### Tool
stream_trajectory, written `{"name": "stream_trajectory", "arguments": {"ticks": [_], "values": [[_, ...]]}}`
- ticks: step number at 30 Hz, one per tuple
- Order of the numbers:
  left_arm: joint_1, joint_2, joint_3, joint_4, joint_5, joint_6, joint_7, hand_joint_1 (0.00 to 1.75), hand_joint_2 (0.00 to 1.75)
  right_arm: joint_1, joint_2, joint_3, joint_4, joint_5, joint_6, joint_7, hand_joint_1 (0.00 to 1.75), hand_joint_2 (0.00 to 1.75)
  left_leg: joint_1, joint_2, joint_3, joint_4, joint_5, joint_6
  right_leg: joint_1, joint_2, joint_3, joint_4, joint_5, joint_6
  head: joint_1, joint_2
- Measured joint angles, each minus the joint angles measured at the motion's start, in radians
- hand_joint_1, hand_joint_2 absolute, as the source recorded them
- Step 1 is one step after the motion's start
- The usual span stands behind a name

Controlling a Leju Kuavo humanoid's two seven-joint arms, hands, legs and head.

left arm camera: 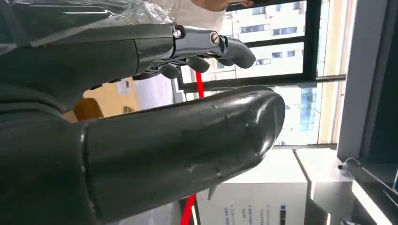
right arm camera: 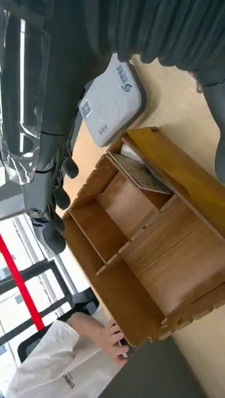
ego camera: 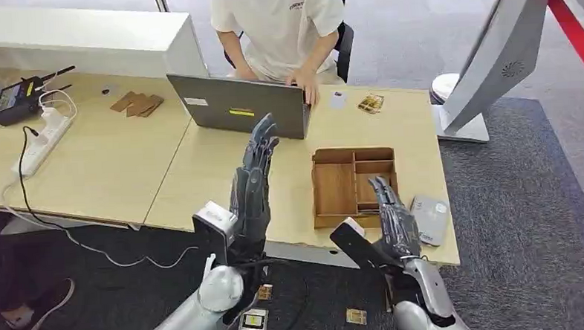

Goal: Pass the card to the sensor for recognition and then transmit it.

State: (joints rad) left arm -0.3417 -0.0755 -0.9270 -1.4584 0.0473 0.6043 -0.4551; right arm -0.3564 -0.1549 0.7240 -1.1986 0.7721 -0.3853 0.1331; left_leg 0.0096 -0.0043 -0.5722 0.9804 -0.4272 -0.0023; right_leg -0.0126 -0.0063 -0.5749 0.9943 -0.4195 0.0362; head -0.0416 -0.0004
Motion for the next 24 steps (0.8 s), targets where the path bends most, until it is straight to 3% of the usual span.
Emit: {"name": "stream_trajectory", "arguments": {"ticks": [7,16,24], "values": [[0.001,-0.013,-0.001,0.0,-0.002,0.0,0.005,0.0,0.0,-0.006,0.038,0.001,0.103,0.003,-0.127,0.022,0.0,1.75,0.0,0.0,0.0,0.0,0.0,0.0,0.0,0.0,0.0,0.0,0.0,0.0,0.0,0.0],[0.001,-0.023,-0.01,0.0,0.011,-0.027,0.001,0.0,0.0,-0.045,0.042,0.007,0.179,0.097,-0.135,0.087,0.0,1.75,0.0,0.0,0.0,0.0,0.0,0.0,0.0,0.0,0.0,0.0,0.0,0.0,0.0,0.0],[0.002,-0.023,-0.027,0.0,0.025,-0.039,-0.002,0.0,0.0,-0.089,0.013,0.013,0.206,0.132,-0.137,0.126,0.0,1.75,0.0,0.0,0.0,0.0,0.0,0.0,0.0,0.0,0.0,0.0,0.0,0.0,0.0,0.0]]}}
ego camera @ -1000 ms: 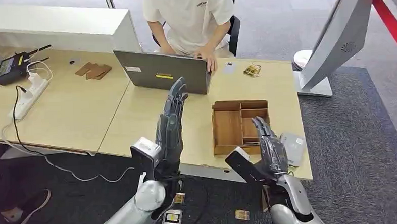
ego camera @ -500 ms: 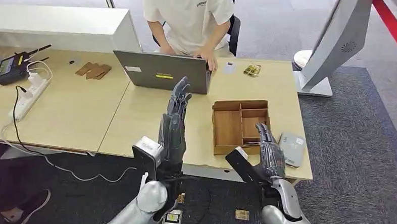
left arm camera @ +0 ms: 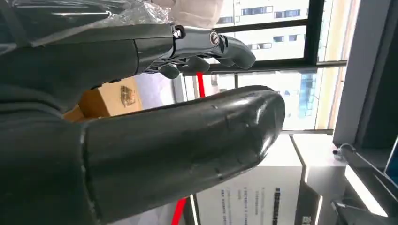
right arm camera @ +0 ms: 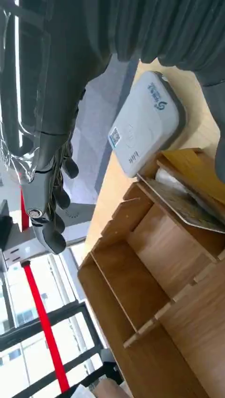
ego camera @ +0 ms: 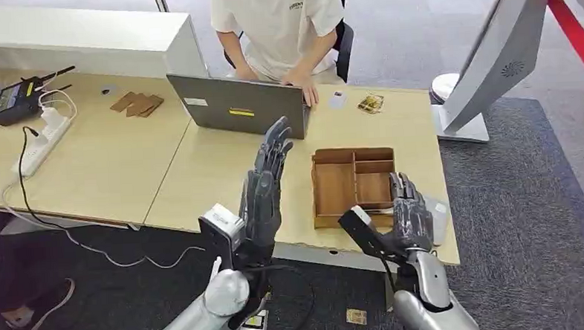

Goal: Pass the card to the sensor for recognition and then transmit it.

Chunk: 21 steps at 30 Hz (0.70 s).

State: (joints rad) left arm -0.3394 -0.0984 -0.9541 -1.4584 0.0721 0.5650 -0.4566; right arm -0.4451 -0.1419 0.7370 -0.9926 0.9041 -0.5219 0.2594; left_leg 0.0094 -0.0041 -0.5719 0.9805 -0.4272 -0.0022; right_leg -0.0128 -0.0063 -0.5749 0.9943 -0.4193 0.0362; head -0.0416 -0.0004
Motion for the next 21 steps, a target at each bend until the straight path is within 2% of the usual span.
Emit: {"name": "stream_trajectory", "arguments": {"ticks": [4,9,21], "values": [[0.0,0.0,-0.003,-0.001,0.005,0.0,0.0,0.0,0.0,-0.003,-0.01,0.003,0.004,0.022,-0.006,0.011,0.0,1.75,0.0,0.0,0.0,0.0,0.0,0.0,0.0,0.0,0.0,0.0,0.0,0.0,0.0,0.0],[0.0,0.0,-0.017,-0.002,0.017,0.003,0.0,0.0,0.0,-0.017,-0.026,0.01,0.006,0.128,-0.026,0.045,0.0,1.75,0.0,0.0,0.0,0.0,0.0,0.0,0.0,0.0,0.0,0.0,0.0,0.0,0.0,0.0],[0.0,0.0,-0.029,-0.002,0.031,0.0,-0.005,0.0,0.0,-0.058,-0.051,0.03,0.019,0.212,0.0,0.032,0.0,1.75,0.0,0.0,0.0,0.0,0.0,0.0,0.0,0.0,0.0,0.0,0.0,0.0,0.0,0.0]]}}
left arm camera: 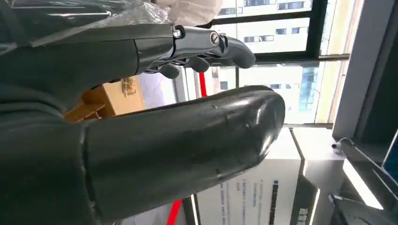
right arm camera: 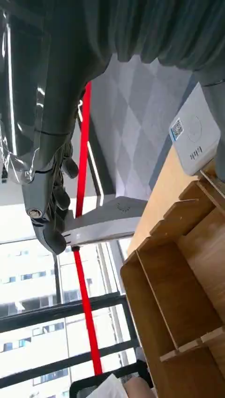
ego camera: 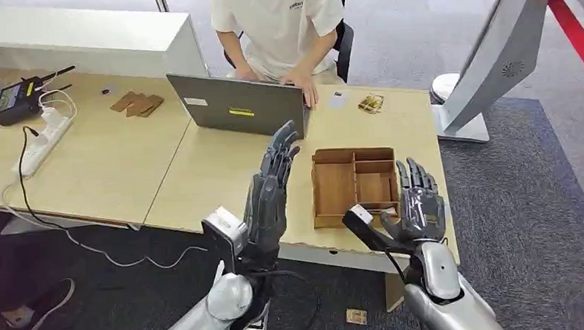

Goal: Pass the card to the sensor for recognition and then transmit it.

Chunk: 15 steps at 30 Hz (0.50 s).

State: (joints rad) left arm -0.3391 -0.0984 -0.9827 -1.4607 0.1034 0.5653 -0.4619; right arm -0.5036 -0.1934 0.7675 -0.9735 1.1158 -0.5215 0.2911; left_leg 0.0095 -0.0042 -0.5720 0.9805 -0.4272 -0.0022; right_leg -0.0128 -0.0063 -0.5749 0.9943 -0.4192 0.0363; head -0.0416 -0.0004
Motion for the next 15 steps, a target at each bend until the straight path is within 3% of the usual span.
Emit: {"name": "stream_trajectory", "arguments": {"ticks": [15], "values": [[-0.002,0.0,-0.012,0.0,0.019,0.015,-0.026,0.0,0.0,-0.035,0.008,0.034,0.049,-0.003,-0.01,-0.078,0.0,1.75,0.0,0.0,0.0,0.0,0.0,0.0,0.0,0.0,0.0,0.0,0.0,0.0,0.0,0.0]]}}
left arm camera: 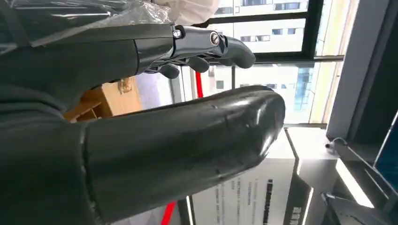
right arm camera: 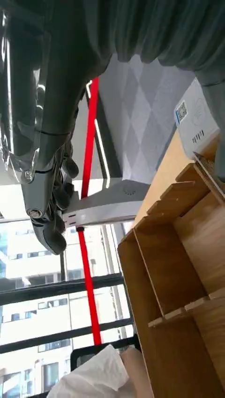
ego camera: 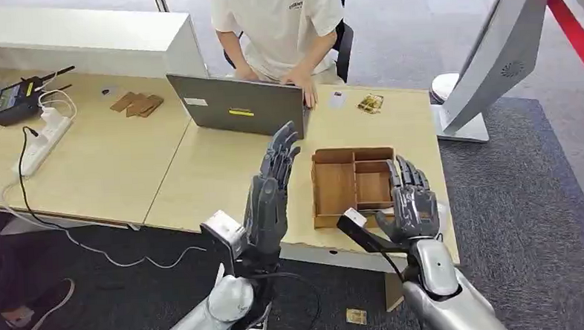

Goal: Pass the card to the sensor for recognition and then transmit it.

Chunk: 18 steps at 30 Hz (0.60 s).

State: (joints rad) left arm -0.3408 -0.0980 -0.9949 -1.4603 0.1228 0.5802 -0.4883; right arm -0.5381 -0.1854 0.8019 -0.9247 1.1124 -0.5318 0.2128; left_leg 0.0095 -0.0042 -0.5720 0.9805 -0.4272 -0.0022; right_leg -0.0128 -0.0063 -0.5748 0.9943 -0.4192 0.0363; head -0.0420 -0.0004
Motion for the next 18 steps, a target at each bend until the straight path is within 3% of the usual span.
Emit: {"name": "stream_trajectory", "arguments": {"ticks": [8,18], "values": [[-0.002,0.0,-0.001,0.005,0.015,0.005,-0.019,0.0,0.0,-0.02,0.021,0.026,0.046,-0.045,0.035,-0.093,0.0,1.75,0.0,0.0,0.0,0.0,0.0,0.0,0.0,0.0,0.0,0.0,0.0,0.0,0.0,0.0],[-0.003,0.0,-0.001,0.011,0.017,0.004,-0.024,0.0,0.0,-0.028,0.032,0.048,0.078,-0.054,0.048,-0.116,0.0,1.75,0.0,0.0,0.0,0.0,0.0,0.0,0.0,0.0,0.0,0.0,0.0,0.0,0.0,0.0]]}}
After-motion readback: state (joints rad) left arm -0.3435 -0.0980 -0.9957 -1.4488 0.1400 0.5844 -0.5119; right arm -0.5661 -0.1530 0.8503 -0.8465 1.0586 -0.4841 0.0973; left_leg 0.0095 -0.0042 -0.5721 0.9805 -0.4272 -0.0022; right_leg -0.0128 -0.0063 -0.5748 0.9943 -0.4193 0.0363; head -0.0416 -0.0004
